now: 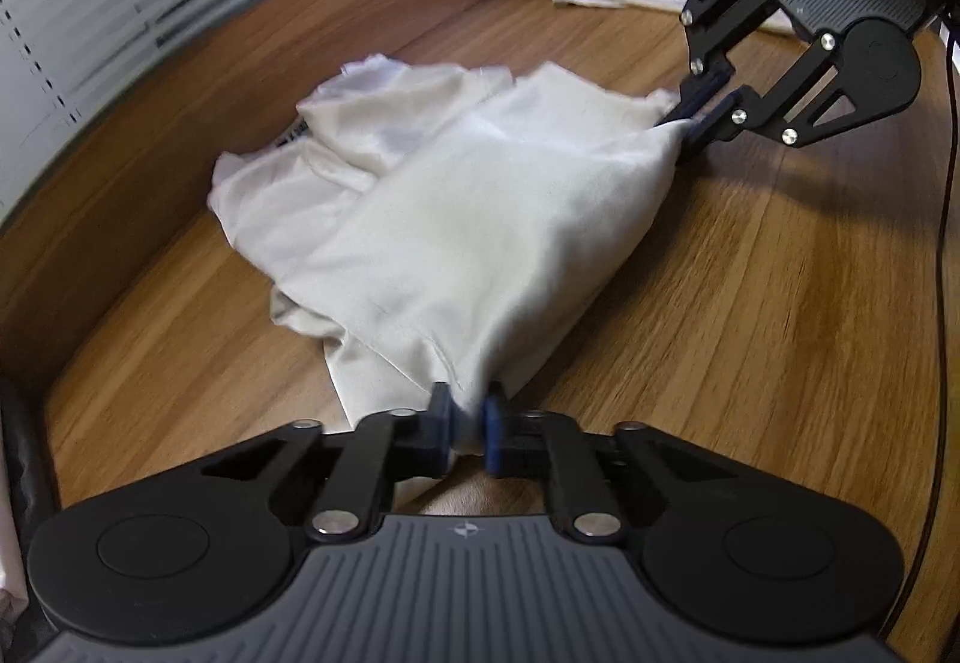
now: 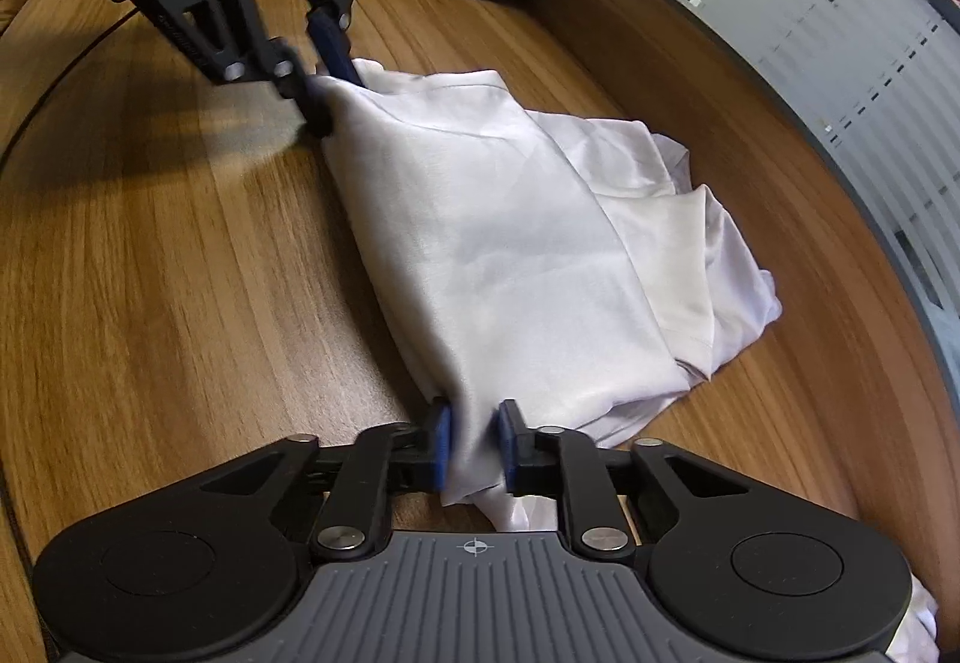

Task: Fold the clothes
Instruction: 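Grasp the folded bundle edge with both grippers, then lift the bundle edge with both grippers and fold it over, then release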

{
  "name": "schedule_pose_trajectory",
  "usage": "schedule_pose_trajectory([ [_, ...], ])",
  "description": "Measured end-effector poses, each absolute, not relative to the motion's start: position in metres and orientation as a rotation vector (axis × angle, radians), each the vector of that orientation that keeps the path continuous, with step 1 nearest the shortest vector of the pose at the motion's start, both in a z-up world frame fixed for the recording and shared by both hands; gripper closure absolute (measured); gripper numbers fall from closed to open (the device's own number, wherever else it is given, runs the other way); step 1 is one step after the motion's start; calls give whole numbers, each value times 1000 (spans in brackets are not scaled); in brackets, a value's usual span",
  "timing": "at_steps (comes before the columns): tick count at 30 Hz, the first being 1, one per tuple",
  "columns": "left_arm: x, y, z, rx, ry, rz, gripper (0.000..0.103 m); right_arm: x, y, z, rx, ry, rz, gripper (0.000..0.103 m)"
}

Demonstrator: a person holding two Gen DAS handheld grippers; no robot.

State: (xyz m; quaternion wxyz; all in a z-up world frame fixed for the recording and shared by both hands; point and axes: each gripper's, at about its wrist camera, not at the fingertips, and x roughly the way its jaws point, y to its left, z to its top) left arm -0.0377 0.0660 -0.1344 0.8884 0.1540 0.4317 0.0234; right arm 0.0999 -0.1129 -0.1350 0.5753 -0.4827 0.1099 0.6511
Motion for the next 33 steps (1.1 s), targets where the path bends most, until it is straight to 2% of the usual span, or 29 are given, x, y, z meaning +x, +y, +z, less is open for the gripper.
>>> schedule_pose_trajectory([
  [8,-29,83,-88,199,814,120,95,114,-107,-88,-1036,255,1484,94],
  [19,44,155,-35,-20,759,239,95,175,-39,-49,-921,312,1376,95],
  [26,102,207,-30,-79,753,314,95,223,20,-50,-924,353,1339,96],
  [33,155,255,-56,-130,788,363,98,270,76,-73,-958,411,1355,96],
])
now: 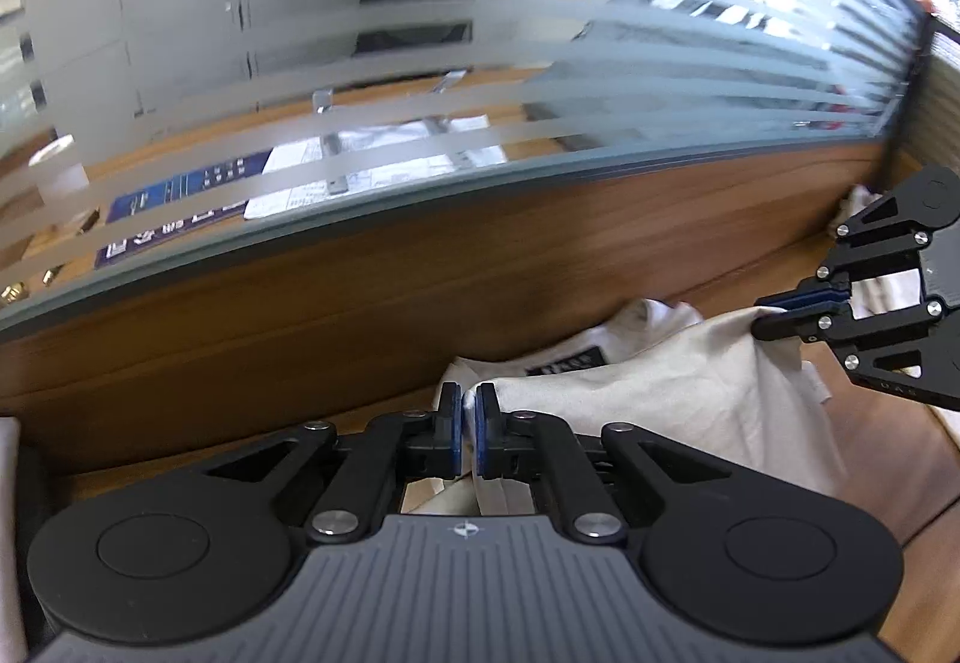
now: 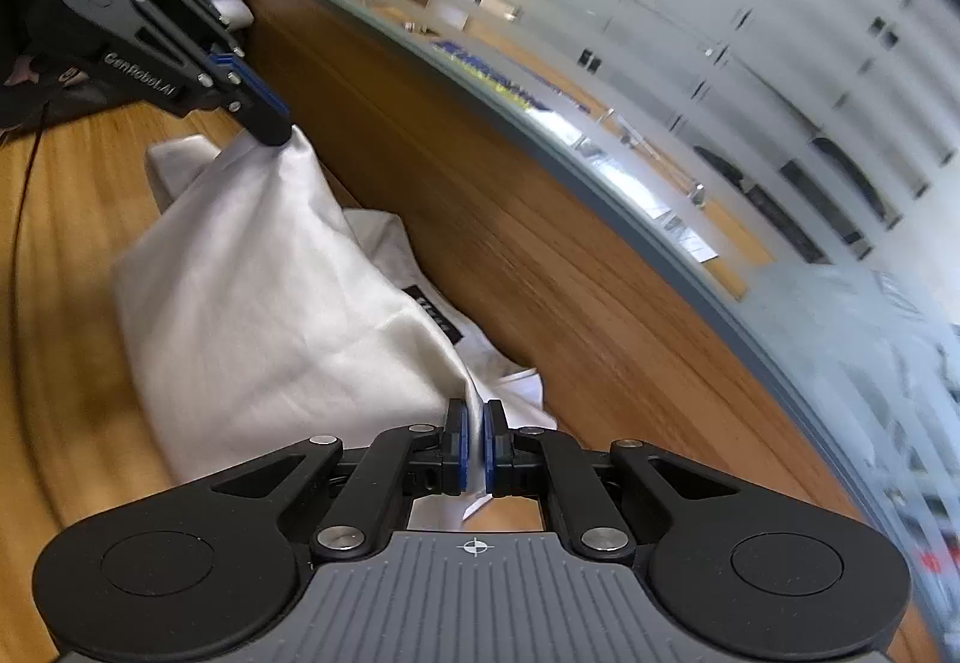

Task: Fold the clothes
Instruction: 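Lift the bundle edge with both grippers and fold it over, then release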

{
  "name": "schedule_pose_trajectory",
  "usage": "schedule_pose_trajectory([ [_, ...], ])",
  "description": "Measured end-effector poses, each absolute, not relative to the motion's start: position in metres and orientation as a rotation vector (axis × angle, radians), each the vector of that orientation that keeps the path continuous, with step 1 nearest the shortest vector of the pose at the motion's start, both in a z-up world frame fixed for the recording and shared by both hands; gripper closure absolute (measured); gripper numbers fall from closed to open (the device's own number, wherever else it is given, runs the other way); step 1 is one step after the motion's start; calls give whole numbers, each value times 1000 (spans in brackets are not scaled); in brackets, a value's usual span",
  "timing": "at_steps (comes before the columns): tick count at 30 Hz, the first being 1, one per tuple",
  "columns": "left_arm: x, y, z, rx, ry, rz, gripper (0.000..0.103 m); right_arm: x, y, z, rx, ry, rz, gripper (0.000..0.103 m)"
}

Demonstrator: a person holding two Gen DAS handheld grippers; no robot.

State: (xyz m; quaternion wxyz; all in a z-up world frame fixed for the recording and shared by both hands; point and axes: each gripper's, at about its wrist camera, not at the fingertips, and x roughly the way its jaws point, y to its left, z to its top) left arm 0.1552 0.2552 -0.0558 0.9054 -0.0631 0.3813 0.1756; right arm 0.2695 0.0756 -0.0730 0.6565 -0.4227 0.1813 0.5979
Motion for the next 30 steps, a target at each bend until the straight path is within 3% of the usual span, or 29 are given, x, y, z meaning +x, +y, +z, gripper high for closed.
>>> schedule_pose_trajectory([
  [12,187,286,-103,-157,843,423,97,310,119,-118,-954,469,1380,95],
  [16,180,290,-100,-190,820,426,86,315,119,-121,-920,496,1350,90],
  [19,165,292,-86,-240,775,443,70,312,115,-109,-873,506,1311,78],
  [25,122,282,-57,-265,747,482,56,315,91,-75,-720,575,1254,71],
  [27,114,274,-51,-267,755,489,55,315,78,-66,-665,611,1247,65],
  [30,90,259,-49,-294,771,498,51,311,58,-59,-591,664,1235,65],
])
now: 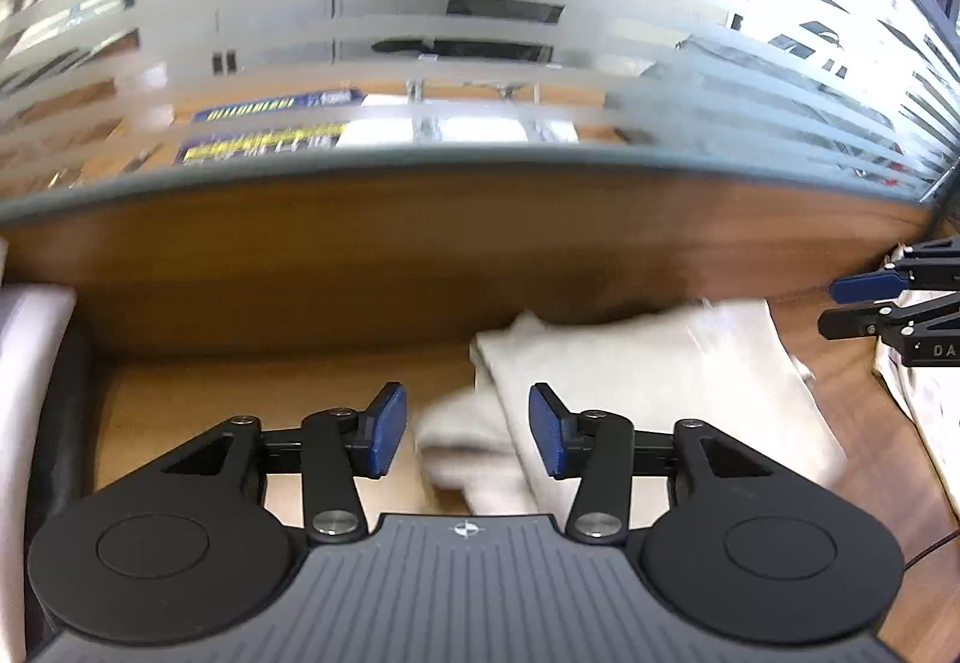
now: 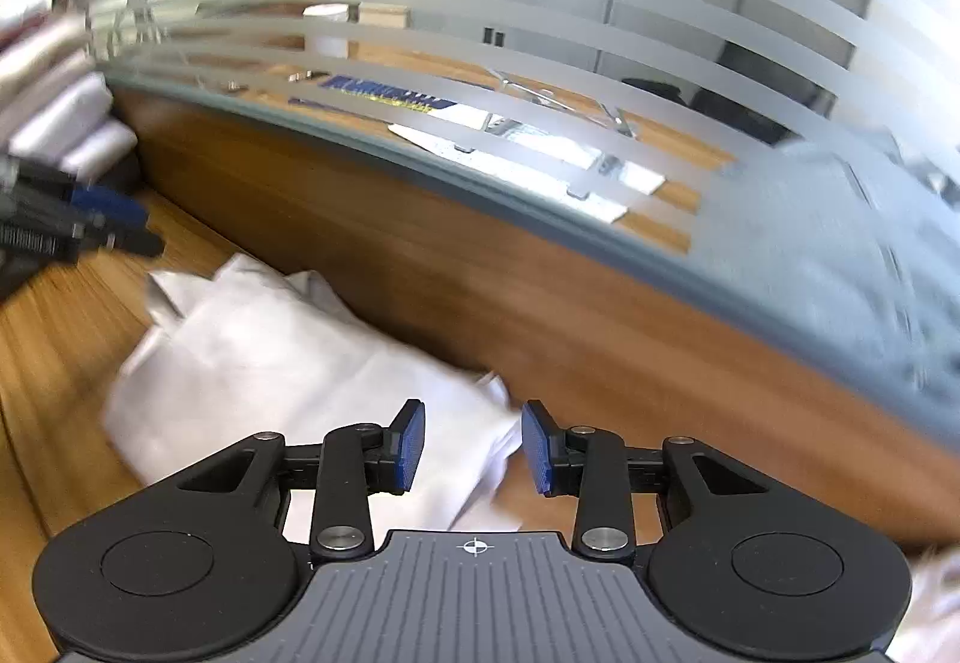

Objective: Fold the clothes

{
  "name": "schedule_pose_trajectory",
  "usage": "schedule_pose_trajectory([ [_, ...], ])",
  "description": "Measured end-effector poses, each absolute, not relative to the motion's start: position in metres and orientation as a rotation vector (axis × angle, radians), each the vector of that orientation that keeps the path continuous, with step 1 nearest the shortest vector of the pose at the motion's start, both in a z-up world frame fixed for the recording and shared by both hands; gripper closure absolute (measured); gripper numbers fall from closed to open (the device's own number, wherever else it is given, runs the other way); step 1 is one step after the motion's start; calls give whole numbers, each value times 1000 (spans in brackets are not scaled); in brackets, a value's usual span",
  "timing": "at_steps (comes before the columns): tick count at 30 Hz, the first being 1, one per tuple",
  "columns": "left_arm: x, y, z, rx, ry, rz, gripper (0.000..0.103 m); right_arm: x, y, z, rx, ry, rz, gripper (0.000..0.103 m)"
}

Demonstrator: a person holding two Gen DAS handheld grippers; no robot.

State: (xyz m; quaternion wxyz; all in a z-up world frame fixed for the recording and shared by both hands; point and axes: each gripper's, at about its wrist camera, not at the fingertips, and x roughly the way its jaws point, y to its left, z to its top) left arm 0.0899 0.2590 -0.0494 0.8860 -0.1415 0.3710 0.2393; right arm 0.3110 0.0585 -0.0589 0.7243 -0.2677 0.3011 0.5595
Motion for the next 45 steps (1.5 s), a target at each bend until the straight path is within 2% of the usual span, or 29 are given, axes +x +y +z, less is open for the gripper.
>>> schedule_pose_trajectory([
  [9,49,222,-70,-386,814,499,35,282,7,-82,-467,838,1184,63],
  [11,48,216,-77,-406,819,475,35,275,0,-90,-444,870,1170,56],
  [23,85,204,-123,-415,875,422,36,272,0,-132,-364,980,1144,57],
  [26,92,209,-127,-432,876,432,45,275,5,-140,-351,991,1148,60],
  [27,94,211,-127,-439,880,433,54,276,7,-141,-341,997,1151,63],
  [28,96,212,-127,-442,888,438,70,278,8,-143,-332,1002,1152,68],
  [29,97,213,-127,-443,890,441,77,279,9,-144,-324,1006,1156,73],
  [30,96,213,-126,-449,886,430,90,279,10,-144,-318,1008,1162,77],
  [31,96,213,-125,-456,883,418,98,279,11,-144,-314,1009,1167,84],
  [32,96,211,-124,-450,882,410,101,279,11,-143,-310,1010,1168,88],
  [35,93,207,-119,-436,883,395,102,276,9,-139,-304,1009,1165,93],
  [45,49,181,-103,-454,921,325,102,243,-24,-123,-318,1035,1186,94],
])
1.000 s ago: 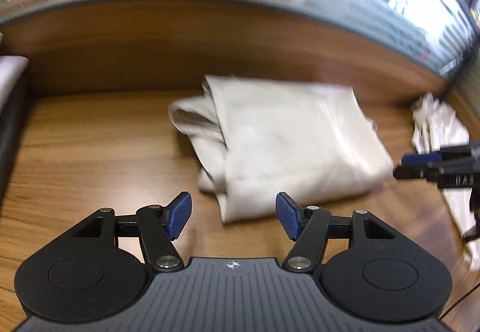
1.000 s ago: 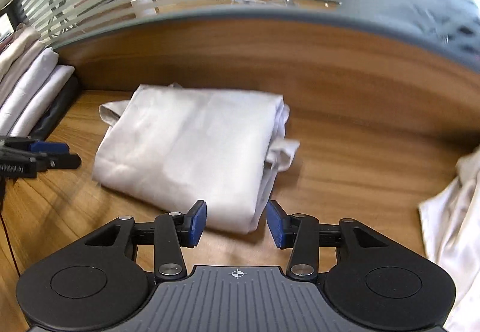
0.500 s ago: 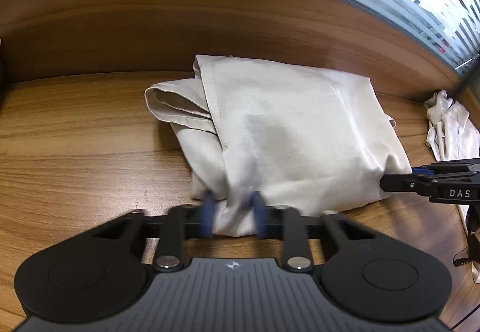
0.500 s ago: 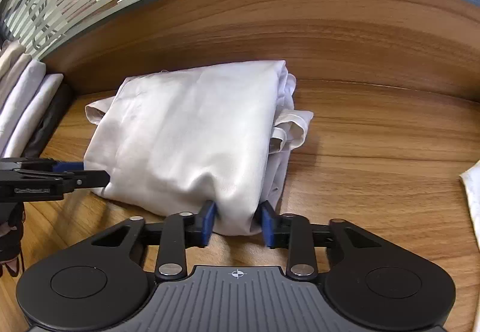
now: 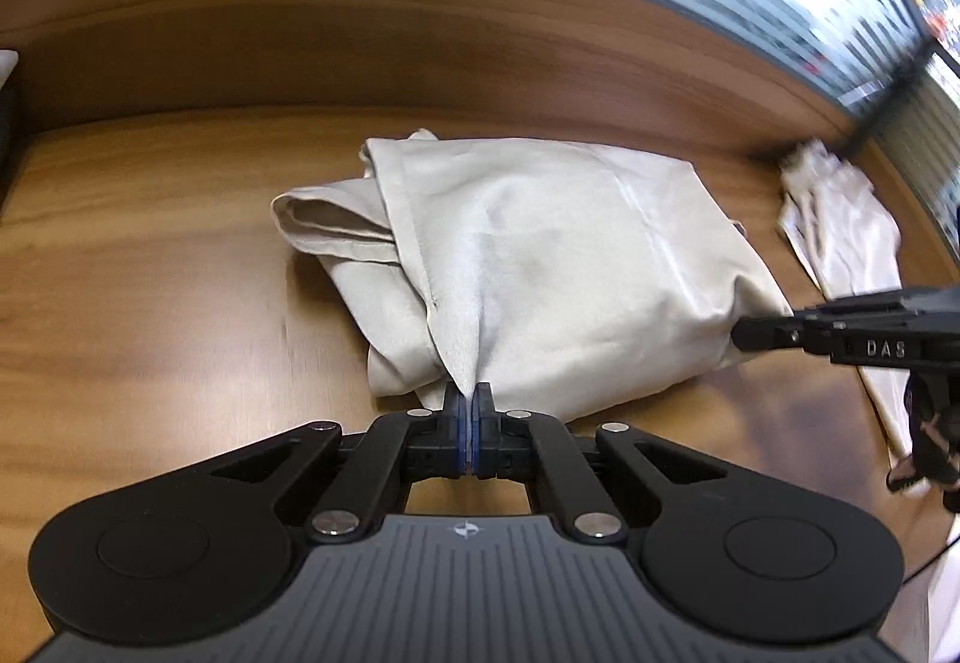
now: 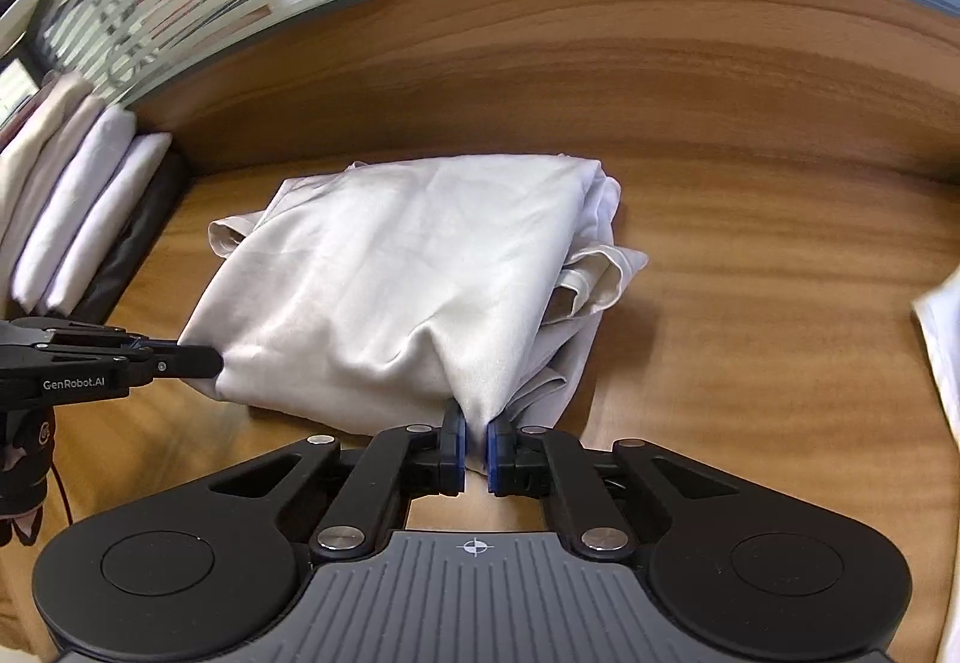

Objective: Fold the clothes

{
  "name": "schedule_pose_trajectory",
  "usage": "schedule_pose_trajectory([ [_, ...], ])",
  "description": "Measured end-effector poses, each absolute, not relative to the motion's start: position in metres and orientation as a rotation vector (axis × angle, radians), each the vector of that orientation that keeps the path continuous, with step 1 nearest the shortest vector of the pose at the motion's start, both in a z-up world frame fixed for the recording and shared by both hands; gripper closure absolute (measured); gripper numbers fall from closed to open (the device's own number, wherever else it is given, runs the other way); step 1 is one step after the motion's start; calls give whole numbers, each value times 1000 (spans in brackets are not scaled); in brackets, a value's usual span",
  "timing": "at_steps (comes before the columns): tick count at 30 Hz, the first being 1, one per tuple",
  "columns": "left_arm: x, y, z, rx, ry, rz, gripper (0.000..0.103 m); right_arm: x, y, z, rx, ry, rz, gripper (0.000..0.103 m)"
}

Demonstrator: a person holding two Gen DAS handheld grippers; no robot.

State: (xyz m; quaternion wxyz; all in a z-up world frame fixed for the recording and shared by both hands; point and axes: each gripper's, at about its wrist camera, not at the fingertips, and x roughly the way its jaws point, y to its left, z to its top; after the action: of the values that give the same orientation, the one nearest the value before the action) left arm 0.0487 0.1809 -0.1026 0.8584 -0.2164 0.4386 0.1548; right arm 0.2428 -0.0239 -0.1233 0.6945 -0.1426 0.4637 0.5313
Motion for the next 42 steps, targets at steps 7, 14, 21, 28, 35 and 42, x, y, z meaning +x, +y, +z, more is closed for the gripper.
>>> schedule_pose_trajectory([
  [7,0,143,-95,-431,987,228,102,198,-71,-119,-296,1098,1172,94],
  [14,-51,104,-92,-406,1027,179,102,142,-115,-115,-325,1139,1174,94],
  [21,-97,64,-87,-337,1058,100,102,99,-154,-109,-388,1152,1205,94],
  [28,-113,63,-75,-333,1028,136,94,74,-171,-111,-432,1127,1206,92],
  [35,-113,77,-55,-310,935,218,39,77,-183,-96,-467,1014,1179,67],
  [42,-90,87,-64,-276,916,238,26,97,-162,-99,-469,948,1142,45],
])
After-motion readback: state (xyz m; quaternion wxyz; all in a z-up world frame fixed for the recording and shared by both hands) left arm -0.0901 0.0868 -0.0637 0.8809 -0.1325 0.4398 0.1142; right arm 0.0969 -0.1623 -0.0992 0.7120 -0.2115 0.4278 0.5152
